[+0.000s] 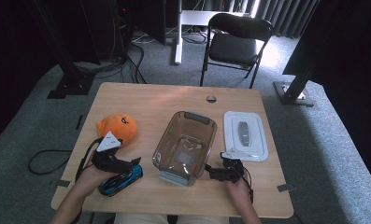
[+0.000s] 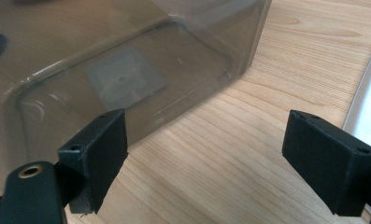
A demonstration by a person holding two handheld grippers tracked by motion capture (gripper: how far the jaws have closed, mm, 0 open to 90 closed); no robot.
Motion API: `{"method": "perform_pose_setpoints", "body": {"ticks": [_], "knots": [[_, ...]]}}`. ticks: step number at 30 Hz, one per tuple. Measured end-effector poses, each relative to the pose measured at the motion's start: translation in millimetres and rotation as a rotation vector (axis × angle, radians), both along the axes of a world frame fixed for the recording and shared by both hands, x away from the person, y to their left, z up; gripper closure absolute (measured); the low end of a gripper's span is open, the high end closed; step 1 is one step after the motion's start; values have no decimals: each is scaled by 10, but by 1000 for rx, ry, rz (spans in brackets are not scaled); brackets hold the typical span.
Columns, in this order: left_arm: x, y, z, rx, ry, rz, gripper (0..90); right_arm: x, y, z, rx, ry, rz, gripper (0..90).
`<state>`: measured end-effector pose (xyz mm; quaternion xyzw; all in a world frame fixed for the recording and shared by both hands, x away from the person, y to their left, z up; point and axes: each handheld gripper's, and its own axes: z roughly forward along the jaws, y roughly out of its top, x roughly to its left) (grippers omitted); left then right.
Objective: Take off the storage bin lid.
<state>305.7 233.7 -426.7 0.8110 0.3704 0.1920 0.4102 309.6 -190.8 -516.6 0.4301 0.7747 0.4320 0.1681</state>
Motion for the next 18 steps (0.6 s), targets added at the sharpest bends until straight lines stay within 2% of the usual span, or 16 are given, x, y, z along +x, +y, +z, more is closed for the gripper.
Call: {"method": "perform_pose_setpoints", "body": {"ticks": [1, 7, 9, 12, 14, 15, 16, 17, 18], "knots": [[32, 41, -2, 11, -4, 20, 6, -2, 4, 2, -3, -1, 0, 139], [161, 182, -31, 17, -7, 60, 6, 1, 19, 0, 0, -1, 2, 139], [233, 241, -40, 25, -16, 109, 6, 6, 33, -5, -5, 2, 5, 139], [317, 304, -37, 10, -21, 169, 6, 8, 44, -6, -7, 2, 7, 139], [390, 338, -38, 9, -22, 228, 6, 11, 49, -6, -9, 4, 7, 139], [390, 338, -38, 9, -22, 228, 6, 11, 49, -6, -9, 4, 7, 139], [459, 359, -44, 26, -40, 248, 6, 18, 55, -10, -8, 6, 9, 139], [504, 363, -51, 61, -43, 261, 6, 19, 60, -12, -10, 7, 8, 139], [504, 363, -51, 61, -43, 261, 6, 21, 63, -14, -12, 8, 9, 139]]}}
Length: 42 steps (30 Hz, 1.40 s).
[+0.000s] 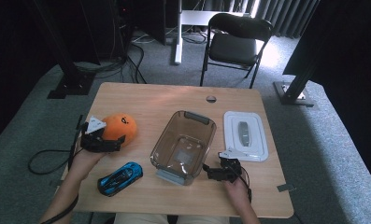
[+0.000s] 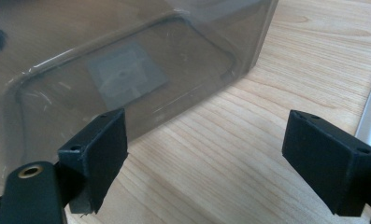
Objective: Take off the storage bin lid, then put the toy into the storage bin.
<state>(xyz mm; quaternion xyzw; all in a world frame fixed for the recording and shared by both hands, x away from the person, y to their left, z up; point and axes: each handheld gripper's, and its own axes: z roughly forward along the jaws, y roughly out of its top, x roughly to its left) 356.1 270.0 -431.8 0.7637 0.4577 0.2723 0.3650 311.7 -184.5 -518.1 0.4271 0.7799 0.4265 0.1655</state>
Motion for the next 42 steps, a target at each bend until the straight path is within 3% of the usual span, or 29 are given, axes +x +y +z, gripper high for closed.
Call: {"method": "perform_pose_setpoints", "body": {"ticks": [1, 2, 3, 5, 8, 13, 15, 18, 19, 21, 24, 28, 32, 39, 42], "knots": [[45, 14, -2, 22, -1, 7, 6, 0, 0, 0, 0, 0, 0, 139], [138, 76, 2, 14, 11, 20, 6, -1, 0, -1, 0, 1, 1, 139], [138, 76, 2, 14, 11, 20, 6, -1, 0, -1, 0, 1, 1, 139], [278, 192, -28, -29, 47, 33, 7, -3, 4, -3, -4, 1, 2, 139], [356, 249, -83, -48, 80, 36, 13, 2, 1, -4, -1, 5, 4, 139], [502, 293, -267, -11, 147, 47, 13, 7, -1, -1, 2, 7, 5, 139], [530, 315, -306, -31, 159, 36, 12, 10, -4, 1, 3, 10, 7, 139], [543, 315, -330, -26, 159, 34, 14, 17, -5, 6, 3, 13, 8, 139], [564, 309, -373, 4, 186, 42, 50, 18, -3, 7, 3, 12, 8, 139], [570, 296, -426, 7, 214, 33, 77, 19, 4, 6, 4, 12, 8, 139], [552, 277, -435, 17, 215, 43, 190, 21, 17, 12, -1, 12, 12, 139], [527, 260, -409, 20, 219, 44, 419, 24, 30, 16, 0, 13, 17, 139], [473, 255, -372, 21, 194, 3, 588, 30, 38, 26, 4, 15, 20, 139], [415, 257, -252, -17, 175, -13, 661, 63, 71, 29, 12, 21, 28, 139], [373, 207, -171, -10, 155, -35, 675, 83, 98, 32, 18, 22, 31, 139]]}}
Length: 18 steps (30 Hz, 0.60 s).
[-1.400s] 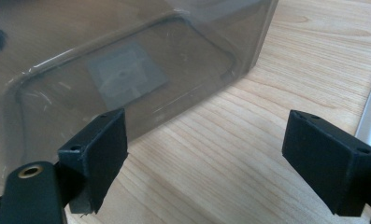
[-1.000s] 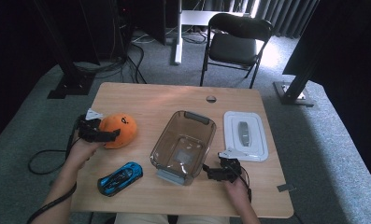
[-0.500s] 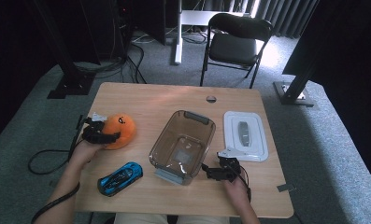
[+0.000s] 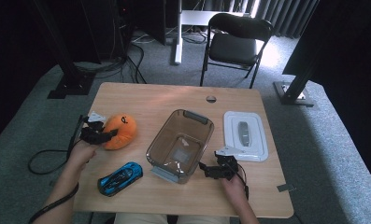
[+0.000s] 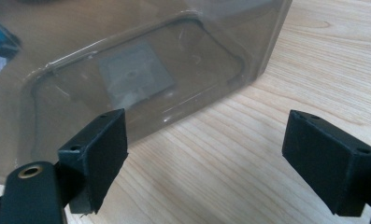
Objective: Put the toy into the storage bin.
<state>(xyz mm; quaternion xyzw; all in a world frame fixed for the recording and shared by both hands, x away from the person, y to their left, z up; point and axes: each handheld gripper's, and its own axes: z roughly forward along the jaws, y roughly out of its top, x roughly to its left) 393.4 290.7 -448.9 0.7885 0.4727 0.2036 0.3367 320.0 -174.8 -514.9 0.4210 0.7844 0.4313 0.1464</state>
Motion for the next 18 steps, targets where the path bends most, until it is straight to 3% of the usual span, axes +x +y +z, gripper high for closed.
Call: {"method": "perform_pose_setpoints", "body": {"ticks": [5, 7, 8, 9, 10, 11, 18], "knots": [[-40, -51, 149, -25, -18, -21, 675, 15, 39, 25, 1, -5, 6, 139], [-66, -96, 307, -46, -25, -22, 675, 23, 55, 34, 6, -8, 8, 139], [-66, -96, 307, -46, -25, -22, 675, 23, 55, 34, 6, -8, 8, 139], [-84, -134, 417, -59, -33, -33, 675, 30, 73, 36, 9, -7, 9, 139], [-84, -134, 417, -59, -33, -33, 675, 32, 82, 35, 9, -8, 10, 139], [-112, -188, 534, -62, -53, -52, 675, 34, 88, 33, 7, -9, 12, 139], [-162, -376, 936, -85, -114, -96, 674, 38, 99, 27, 2, -7, 9, 139]]}}
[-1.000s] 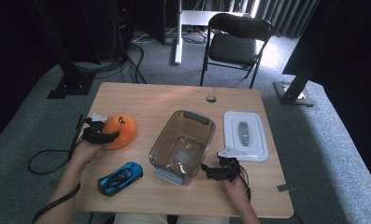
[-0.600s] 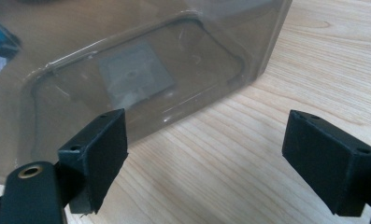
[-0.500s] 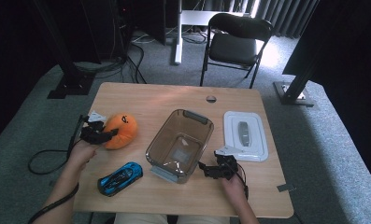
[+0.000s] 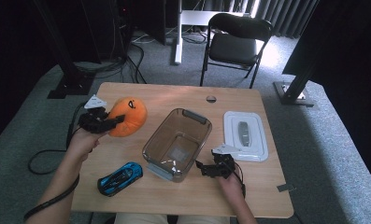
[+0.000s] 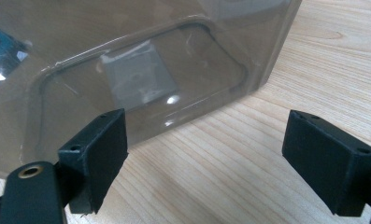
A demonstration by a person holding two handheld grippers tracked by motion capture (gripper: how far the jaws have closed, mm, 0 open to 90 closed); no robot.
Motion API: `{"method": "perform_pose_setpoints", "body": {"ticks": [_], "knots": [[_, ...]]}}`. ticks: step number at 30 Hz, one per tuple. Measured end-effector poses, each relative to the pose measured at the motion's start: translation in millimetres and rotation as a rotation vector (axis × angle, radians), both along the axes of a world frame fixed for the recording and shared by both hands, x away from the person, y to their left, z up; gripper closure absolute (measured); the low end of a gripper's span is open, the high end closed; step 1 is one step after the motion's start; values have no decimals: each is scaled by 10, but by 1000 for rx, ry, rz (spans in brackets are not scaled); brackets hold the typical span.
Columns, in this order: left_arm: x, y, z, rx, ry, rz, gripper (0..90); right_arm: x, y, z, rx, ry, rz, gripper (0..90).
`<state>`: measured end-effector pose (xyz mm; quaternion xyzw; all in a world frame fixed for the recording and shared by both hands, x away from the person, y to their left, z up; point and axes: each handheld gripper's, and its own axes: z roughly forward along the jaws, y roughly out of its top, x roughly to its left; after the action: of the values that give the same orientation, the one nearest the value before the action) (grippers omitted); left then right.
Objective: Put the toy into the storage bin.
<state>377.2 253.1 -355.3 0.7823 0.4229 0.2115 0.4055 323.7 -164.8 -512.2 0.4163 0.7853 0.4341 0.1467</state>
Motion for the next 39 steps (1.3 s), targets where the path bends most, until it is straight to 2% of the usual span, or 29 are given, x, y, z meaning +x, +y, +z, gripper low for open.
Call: {"method": "perform_pose_setpoints", "body": {"ticks": [1, 4, 5, 8, 12, 14, 15, 16, 17, 19, 23, 26, 30, 33, 35, 39], "knots": [[0, 0, 0, 0, 0, 0, 674, 0, 0, 0, 0, 0, 0, 139], [20, -118, 154, 9, -5, -20, 674, -3, 9, 3, -5, -4, 4, 139], [20, -118, 154, 9, -5, -20, 674, -3, 9, 3, -5, -4, 4, 139], [40, -246, 280, -3, -11, -46, 674, 6, 25, 11, -7, -3, 5, 139], [62, -362, 336, -14, -7, -70, 673, 9, 63, 7, -16, -7, 11, 139], [77, -511, 358, -17, 0, -104, 673, 12, 75, -2, -17, -5, 15, 139], [77, -511, 358, -17, 0, -104, 673, 13, 81, -8, -16, -4, 16, 139], [87, -620, 363, -16, 4, -118, 673, 14, 83, -14, -15, -2, 17, 139], [87, -620, 363, -16, 4, -118, 673, 11, 84, -18, -13, 0, 16, 138], [99, -771, 365, -16, 9, -144, 673, 7, 80, -26, -12, -1, 18, 138], [116, -909, 358, -12, 16, -170, 672, 0, 66, -40, -8, 1, 12, 138], [134, -1079, 330, -5, 29, -201, 671, -5, 51, -47, -4, 2, 11, 139], [154, -1185, 296, -3, 38, -212, 671, -7, 29, -46, 0, 4, 5, 139], [183, -1319, 235, -13, 61, -228, 671, -11, 3, -45, 2, 3, 0, 139], [195, -1386, 199, 1, 61, -232, 671, -12, -15, -46, 5, 3, -4, 139], [216, -1456, 143, 0, 78, -237, 671, -17, -46, -43, 12, 4, -10, 138]]}}
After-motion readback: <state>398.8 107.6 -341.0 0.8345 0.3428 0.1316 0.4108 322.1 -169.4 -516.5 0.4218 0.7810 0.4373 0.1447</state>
